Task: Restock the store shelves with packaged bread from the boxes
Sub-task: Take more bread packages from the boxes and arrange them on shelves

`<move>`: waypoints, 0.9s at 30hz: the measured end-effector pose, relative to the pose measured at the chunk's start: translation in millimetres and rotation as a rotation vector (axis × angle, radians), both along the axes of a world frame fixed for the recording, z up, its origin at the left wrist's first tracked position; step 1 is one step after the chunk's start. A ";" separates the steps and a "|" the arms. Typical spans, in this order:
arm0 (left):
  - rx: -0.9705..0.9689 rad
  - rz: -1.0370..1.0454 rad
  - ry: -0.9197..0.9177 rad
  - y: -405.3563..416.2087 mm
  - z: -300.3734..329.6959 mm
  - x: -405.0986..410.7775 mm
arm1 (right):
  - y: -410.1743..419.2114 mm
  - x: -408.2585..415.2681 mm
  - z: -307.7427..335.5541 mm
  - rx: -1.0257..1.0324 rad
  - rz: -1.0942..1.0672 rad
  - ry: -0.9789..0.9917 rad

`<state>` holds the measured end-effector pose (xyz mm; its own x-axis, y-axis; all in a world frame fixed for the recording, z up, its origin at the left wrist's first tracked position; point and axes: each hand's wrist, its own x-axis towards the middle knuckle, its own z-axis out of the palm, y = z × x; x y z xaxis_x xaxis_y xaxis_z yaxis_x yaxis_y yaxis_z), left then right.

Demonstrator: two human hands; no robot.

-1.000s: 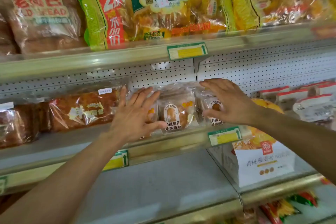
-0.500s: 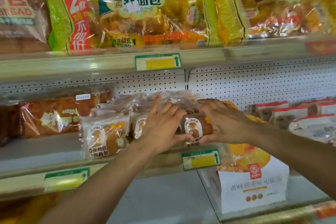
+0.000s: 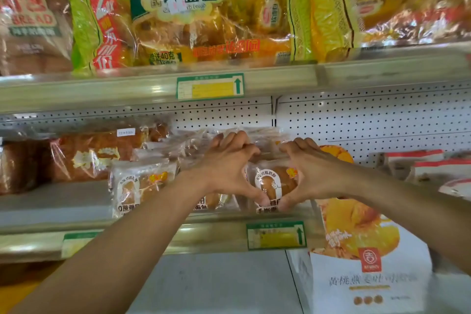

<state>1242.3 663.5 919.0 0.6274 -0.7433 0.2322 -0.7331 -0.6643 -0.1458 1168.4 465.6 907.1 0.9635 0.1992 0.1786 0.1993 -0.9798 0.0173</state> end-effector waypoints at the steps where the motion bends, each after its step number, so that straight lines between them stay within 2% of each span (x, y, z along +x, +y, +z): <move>1: 0.006 -0.008 0.024 -1.3 3.1 3.4 | -1.9 5.5 1.3 0.007 -0.019 0.020; 6: 0.022 0.021 0.212 -11.6 13.4 10.6 | -13.1 22.6 2.8 0.021 -0.019 0.057; 11: 0.126 0.046 0.224 -19.2 18.1 26.0 | -16.2 25.5 26.0 0.248 -0.123 0.222; 14: 0.064 0.044 0.457 -22.6 16.0 33.2 | -19.2 29.0 25.8 0.337 -0.125 0.268; 16: 0.034 0.037 0.536 -23.4 11.9 35.4 | -22.5 29.4 21.2 0.368 -0.093 0.230; 19: 0.051 0.053 0.524 -24.4 10.2 36.0 | -25.8 32.6 14.4 0.433 -0.036 0.206; 23: 0.154 0.047 0.371 -32.8 18.3 32.2 | -28.1 39.0 11.5 0.468 -0.025 0.202; 27: 0.111 0.011 0.368 -43.6 19.8 28.7 | -32.1 42.8 12.7 0.482 -0.016 0.237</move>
